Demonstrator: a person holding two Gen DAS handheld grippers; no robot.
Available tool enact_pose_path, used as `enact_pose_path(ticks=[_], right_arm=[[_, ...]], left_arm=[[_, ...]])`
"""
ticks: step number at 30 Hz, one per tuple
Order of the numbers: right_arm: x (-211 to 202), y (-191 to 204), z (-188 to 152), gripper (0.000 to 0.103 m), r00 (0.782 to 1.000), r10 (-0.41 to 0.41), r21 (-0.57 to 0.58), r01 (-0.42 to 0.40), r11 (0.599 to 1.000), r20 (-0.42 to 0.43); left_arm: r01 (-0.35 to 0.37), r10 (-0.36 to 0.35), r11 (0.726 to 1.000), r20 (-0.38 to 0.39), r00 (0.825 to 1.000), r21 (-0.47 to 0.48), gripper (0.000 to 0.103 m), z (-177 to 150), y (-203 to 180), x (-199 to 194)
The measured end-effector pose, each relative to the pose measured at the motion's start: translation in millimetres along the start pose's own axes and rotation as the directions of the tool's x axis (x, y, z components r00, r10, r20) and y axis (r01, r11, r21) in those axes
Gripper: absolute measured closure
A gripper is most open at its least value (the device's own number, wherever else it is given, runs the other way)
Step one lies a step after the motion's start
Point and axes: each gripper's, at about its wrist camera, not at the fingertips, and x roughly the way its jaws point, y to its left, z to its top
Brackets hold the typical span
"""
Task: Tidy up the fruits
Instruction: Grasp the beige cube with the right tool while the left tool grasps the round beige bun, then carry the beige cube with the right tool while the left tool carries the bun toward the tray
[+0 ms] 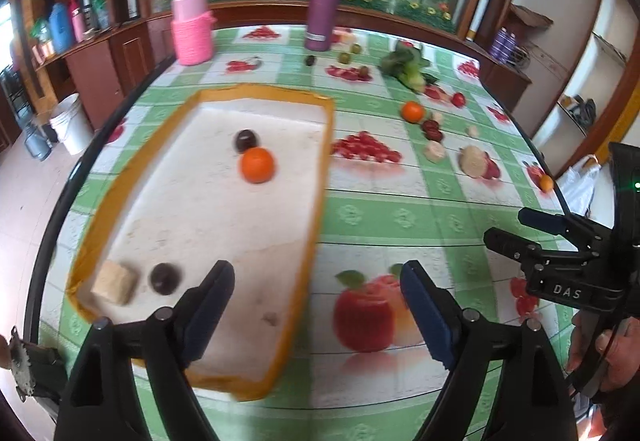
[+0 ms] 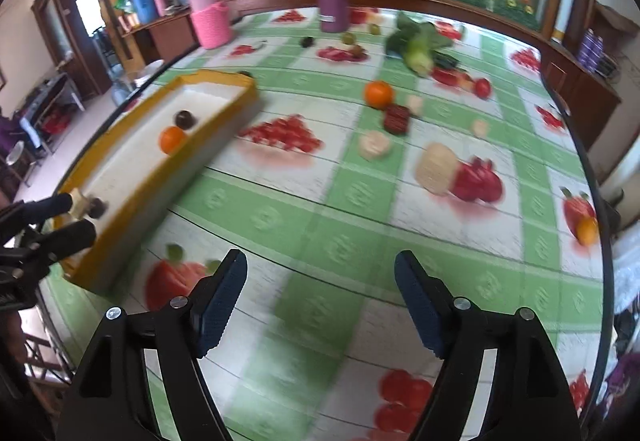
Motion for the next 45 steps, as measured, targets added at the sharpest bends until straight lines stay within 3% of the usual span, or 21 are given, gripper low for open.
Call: enact_pose_path(ticks=[7, 17, 19, 20, 21, 23, 29, 32, 34, 35, 37, 45], right_arm=[[8.2, -61.6, 4.9, 0.027, 0.999, -0.028, 0.121, 0.026, 0.992, 0.021], [67.6, -96.8, 60.8, 0.027, 0.999, 0.038, 0.150, -0.040, 0.988, 0.020], [78.0, -95.6, 65.0, 0.039, 0.999, 0.038, 0.129, -0.037, 0.991, -0.001], [83.3, -93.1, 65.5, 0.055, 0.999, 0.044, 0.107, -0.042, 0.993, -0.018], [84.6, -90.7, 64.8, 0.062, 0.999, 0.044, 0.087, -0.042, 0.995, -0.018], [80.4, -89.9, 62.7, 0.062, 1.000, 0.020, 0.066, -0.020, 0.998, -0.002], [36.4, -124.0, 41.6, 0.062, 0.997, -0.009, 0.188, -0.006, 0.982, 0.082], [24.0, -136.4, 29.7, 0.062, 0.996, -0.025, 0.221, 0.006, 0.975, 0.084], [19.7, -143.5, 22.6, 0.062, 0.997, -0.026, 0.244, 0.006, 0.970, 0.078], [17.8, -146.3, 19.1, 0.062, 0.997, -0.019, 0.259, -0.003, 0.966, 0.080], [16.3, -147.8, 16.6, 0.061, 0.997, -0.014, 0.275, -0.008, 0.961, 0.080], [9.3, -135.3, 5.8, 0.061, 0.996, 0.016, 0.276, -0.040, 0.960, 0.086]], left_arm=[[0.022, -0.018, 0.994, -0.031, 0.999, 0.109, 0.013, 7.3, -46.4, 13.5], [-0.008, 0.020, 0.985, -0.068, 0.997, 0.172, 0.013, 26.2, -79.6, 45.2], [-0.016, 0.029, 0.984, -0.071, 0.997, 0.179, 0.013, 33.2, -85.7, 54.2], [-0.021, 0.034, 0.983, -0.073, 0.997, 0.181, 0.013, 36.9, -88.3, 59.1], [-0.023, 0.037, 0.983, -0.074, 0.997, 0.183, 0.013, 41.5, -92.1, 65.0], [-0.025, 0.039, 0.982, -0.072, 0.997, 0.189, 0.013, 51.2, -99.3, 76.6], [-0.007, 0.019, 0.983, -0.064, 0.998, 0.181, 0.014, 81.7, -120.8, 120.0], [0.009, 0.007, 0.984, -0.092, 0.996, 0.177, 0.031, 92.2, -129.4, 146.9], [0.029, -0.009, 0.986, -0.118, 0.993, 0.166, 0.053, 95.1, -133.2, 162.1], [0.016, 0.000, 0.985, -0.099, 0.995, 0.169, 0.053, 95.9, -135.4, 164.9], [0.026, -0.013, 0.982, -0.067, 0.998, 0.189, 0.074, 97.2, -140.7, 166.7], [0.105, -0.096, 0.984, -0.071, 0.993, 0.146, 0.074, 89.2, -129.3, 143.6]])
